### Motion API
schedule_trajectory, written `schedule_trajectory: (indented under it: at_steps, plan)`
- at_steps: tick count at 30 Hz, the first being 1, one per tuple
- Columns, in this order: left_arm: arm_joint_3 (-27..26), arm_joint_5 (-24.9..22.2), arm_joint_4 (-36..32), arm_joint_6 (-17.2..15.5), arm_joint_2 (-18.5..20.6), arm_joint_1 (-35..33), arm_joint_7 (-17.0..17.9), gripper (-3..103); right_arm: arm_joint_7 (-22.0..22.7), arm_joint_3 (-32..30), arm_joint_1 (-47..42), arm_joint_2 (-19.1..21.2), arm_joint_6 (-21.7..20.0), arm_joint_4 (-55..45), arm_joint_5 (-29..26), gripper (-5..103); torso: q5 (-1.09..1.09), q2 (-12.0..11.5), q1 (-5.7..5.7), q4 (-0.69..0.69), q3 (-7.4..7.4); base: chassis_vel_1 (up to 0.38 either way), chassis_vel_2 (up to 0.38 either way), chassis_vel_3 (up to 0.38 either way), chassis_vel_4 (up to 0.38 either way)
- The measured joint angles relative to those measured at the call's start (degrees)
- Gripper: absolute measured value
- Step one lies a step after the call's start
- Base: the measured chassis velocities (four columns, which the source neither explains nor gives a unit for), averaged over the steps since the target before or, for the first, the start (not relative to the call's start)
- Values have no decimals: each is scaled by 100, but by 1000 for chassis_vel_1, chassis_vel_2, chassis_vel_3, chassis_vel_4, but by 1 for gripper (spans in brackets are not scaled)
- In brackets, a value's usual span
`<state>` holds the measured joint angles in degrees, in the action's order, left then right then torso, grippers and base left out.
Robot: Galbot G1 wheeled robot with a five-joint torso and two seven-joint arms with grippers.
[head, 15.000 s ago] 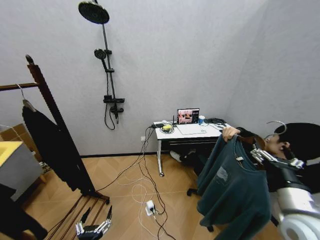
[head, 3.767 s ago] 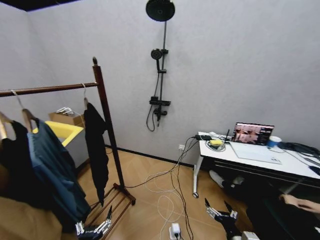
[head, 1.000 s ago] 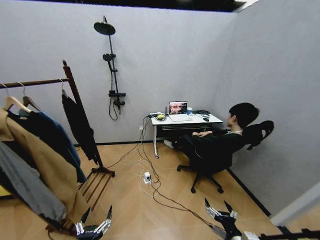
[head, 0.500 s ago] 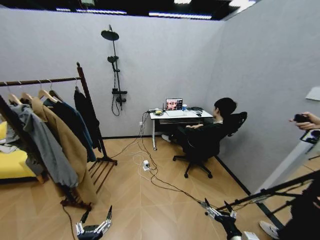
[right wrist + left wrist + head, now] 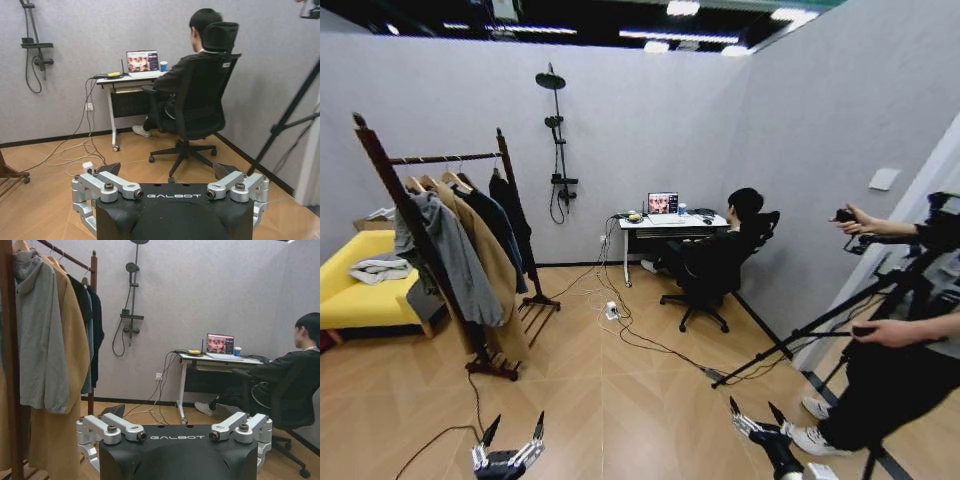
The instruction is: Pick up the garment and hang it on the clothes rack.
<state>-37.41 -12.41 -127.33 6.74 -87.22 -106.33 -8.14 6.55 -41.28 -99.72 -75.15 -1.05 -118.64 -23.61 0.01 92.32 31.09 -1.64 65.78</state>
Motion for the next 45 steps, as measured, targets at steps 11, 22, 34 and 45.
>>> schedule_trajectory:
  at_steps: [11,22,34,45]
  plan:
    - [1,0,0,0,0,2,0,100,0,0,10,0,0,0,0,100,-2,-8,14,4,5,-46,34,43,-14]
    - [0,0,0,0,0,1,0,100,0,0,6,0,0,0,0,100,-1,-4,4,2,2,-6,6,4,-5]
    - [0,0,0,0,0,1,0,100,0,0,6,0,0,0,0,100,-1,-5,5,2,2,0,0,0,0]
    - [0,0,0,0,0,1,0,100,0,0,6,0,0,0,0,100,-1,-4,6,2,2,0,0,0,0]
